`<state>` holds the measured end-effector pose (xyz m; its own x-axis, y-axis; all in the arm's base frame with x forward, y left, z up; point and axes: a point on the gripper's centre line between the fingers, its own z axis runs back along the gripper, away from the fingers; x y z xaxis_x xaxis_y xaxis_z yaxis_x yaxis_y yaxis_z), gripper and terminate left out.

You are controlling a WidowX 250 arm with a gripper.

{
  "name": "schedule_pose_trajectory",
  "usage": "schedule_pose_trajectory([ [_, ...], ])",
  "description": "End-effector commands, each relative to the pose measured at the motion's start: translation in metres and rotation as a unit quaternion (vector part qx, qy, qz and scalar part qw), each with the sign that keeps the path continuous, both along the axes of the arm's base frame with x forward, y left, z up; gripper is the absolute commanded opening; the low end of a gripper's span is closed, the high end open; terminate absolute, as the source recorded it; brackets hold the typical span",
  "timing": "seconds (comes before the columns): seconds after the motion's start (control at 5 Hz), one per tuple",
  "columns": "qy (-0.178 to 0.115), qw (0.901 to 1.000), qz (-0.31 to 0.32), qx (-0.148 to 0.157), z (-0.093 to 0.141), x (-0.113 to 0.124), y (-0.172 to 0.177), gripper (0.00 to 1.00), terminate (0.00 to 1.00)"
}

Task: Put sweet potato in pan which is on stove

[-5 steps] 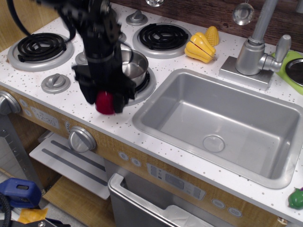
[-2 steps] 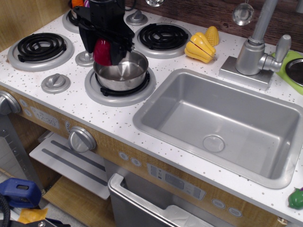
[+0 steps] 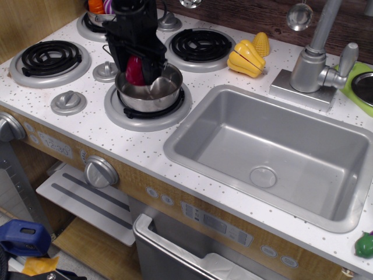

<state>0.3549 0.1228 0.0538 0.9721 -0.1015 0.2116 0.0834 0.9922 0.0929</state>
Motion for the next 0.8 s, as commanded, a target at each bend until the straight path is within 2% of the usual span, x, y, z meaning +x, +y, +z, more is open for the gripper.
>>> schedule_pose_trajectory([
  [0.0, -0.033, 0.9994, -0.002, -0.010, 0.0020, 0.0060, 0.0101, 1.00, 0.00],
  [0.2, -0.047, 0.9988, -0.013, -0.006, 0.0030, 0.0063, 0.0101, 1.00, 0.00],
  [0.4, -0.047, 0.9988, -0.013, -0.006, 0.0030, 0.0063, 0.0101, 1.00, 0.00],
  [0.6, -0.047, 0.9988, -0.013, -0.006, 0.0030, 0.0063, 0.0101, 1.00, 1.00],
])
